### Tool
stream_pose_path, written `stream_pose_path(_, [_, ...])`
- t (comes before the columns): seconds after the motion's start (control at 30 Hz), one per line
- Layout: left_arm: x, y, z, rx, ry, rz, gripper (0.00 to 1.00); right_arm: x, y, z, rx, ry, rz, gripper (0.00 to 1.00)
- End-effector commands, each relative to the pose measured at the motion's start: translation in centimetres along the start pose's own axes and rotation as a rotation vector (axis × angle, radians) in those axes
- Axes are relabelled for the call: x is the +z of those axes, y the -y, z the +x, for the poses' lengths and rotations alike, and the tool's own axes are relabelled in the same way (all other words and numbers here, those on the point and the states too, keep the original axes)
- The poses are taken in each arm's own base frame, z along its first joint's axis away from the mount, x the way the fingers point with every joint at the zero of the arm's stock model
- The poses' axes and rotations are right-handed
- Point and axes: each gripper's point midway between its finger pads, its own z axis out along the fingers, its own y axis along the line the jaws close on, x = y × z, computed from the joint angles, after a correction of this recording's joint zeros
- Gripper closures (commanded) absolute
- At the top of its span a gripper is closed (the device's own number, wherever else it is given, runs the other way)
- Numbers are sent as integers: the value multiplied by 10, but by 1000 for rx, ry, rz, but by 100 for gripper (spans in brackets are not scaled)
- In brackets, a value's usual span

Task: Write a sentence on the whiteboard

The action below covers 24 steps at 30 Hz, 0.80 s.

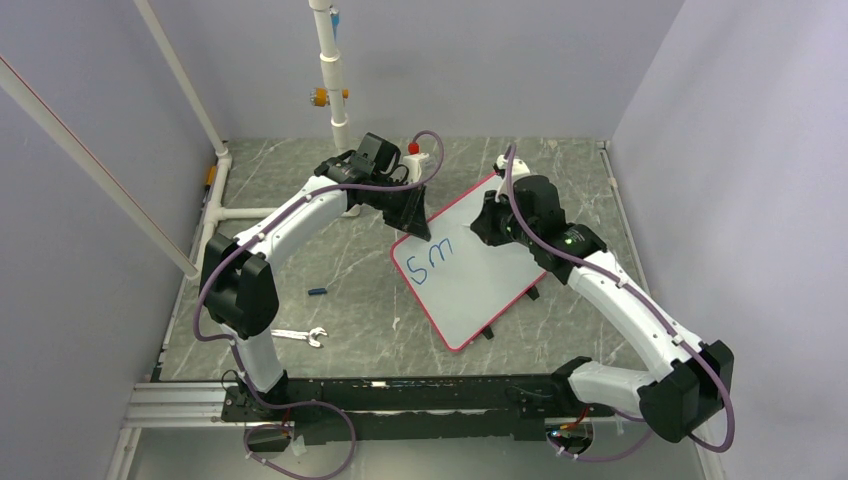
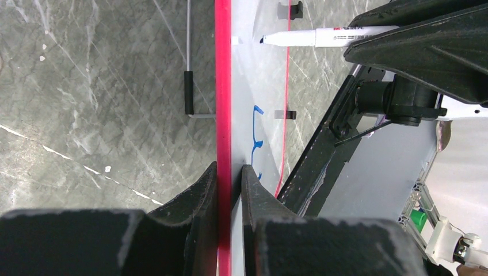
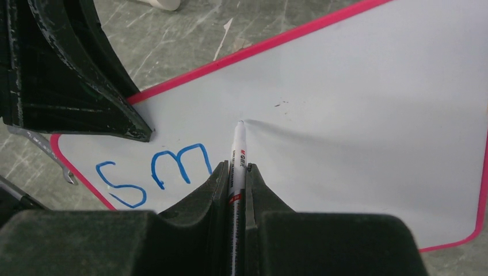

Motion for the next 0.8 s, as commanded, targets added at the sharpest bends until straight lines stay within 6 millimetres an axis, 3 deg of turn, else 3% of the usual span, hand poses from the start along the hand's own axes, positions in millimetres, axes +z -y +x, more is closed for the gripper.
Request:
stream_pose_path(0.0, [-16,9,-33,122,115,-22,100,-2,-11,-33,-18,85,-46,100])
stream_pose_path(0.47, [-16,10,-32,121,115,-21,100,-2,-11,-17,7,65,-64,100])
stream_pose_path(0.77, [-18,10,-33,124,119,-22,100,-3,-9,11,20,11,-74,100])
